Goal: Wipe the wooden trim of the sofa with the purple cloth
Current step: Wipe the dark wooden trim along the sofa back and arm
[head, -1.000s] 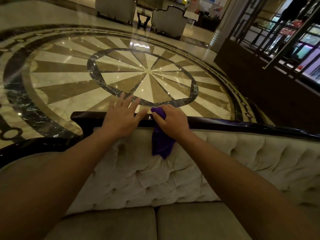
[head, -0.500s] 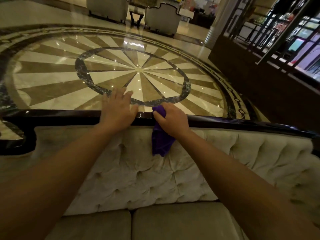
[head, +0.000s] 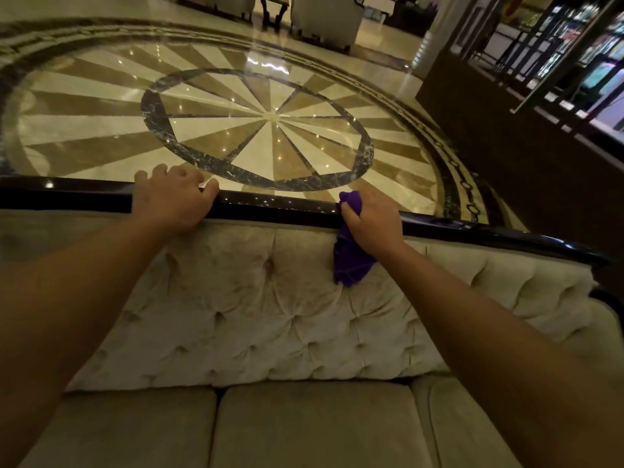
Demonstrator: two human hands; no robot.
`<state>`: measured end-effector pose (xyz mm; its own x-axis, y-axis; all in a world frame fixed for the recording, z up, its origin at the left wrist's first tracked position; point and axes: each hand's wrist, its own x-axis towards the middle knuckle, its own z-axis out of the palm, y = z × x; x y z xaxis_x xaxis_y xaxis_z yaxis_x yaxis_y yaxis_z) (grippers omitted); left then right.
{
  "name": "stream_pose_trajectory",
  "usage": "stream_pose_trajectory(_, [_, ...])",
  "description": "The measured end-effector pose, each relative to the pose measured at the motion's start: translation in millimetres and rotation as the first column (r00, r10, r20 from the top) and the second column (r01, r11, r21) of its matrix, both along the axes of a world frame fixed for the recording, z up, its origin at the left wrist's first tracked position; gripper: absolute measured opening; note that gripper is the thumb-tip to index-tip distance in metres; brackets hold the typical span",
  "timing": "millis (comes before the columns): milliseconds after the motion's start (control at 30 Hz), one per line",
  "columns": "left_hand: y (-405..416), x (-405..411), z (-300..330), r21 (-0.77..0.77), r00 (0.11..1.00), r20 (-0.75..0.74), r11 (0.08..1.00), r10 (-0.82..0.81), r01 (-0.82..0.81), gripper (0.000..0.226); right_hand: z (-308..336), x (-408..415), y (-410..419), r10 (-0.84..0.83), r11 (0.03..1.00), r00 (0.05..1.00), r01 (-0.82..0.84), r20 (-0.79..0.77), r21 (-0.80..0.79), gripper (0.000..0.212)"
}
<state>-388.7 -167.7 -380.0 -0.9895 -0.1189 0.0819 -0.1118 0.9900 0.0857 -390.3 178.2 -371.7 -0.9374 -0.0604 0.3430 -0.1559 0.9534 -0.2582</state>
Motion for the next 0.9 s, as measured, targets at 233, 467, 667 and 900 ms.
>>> stream_pose_trajectory(233, [3, 2, 0, 0.036, 0.997, -0.072, 0.999, -0.005, 0.007, 0.061, -3, -3, -2, -0.025, 0.999, 0.999, 0.024, -0.023, -0.026, 0.031])
stream_pose_trajectory(467, [-1, 0, -8, 0.064, 0.996, -0.089, 0.998, -0.01, 0.016, 0.061, 1, 1, -7, -0.048, 0.999, 0.999, 0.047, -0.011, -0.024, 0.028])
stream_pose_trajectory(667, [16, -7, 4, 0.167, 1.0, -0.025, 0.986, 0.016, -0.012, 0.072, 8, -7, -6, -0.027, 0.999, 0.995, 0.029, 0.097, -0.023, 0.027])
stream_pose_trajectory(900, [211, -5, 26, 0.538, 0.944, -0.251, 0.78, -0.213, 0.319, 0.053, 11, -14, 21, 0.165, 0.982, 0.975, -0.147, 0.149, -0.122, 0.025])
